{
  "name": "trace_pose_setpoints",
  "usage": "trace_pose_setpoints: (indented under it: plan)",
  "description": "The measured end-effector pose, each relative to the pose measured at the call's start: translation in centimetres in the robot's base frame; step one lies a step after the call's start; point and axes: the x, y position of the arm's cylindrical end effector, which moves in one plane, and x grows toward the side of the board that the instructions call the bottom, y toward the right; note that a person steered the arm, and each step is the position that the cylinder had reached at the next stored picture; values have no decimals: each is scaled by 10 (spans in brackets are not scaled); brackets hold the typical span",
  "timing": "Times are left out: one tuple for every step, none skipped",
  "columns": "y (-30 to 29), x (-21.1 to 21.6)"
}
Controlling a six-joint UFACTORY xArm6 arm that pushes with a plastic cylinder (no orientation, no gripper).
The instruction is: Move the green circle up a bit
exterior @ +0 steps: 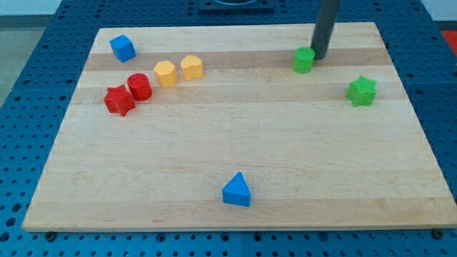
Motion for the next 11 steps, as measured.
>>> trace_pose_setpoints:
  plan:
    - [-52,30]
    - [-87,57]
    - [-46,59]
    - [-43,107]
    - [-62,143]
    - [-76,143]
    - [-104,105]
    - [-116,38]
    - [-124,36]
    - [-108,81]
    - [-35,104]
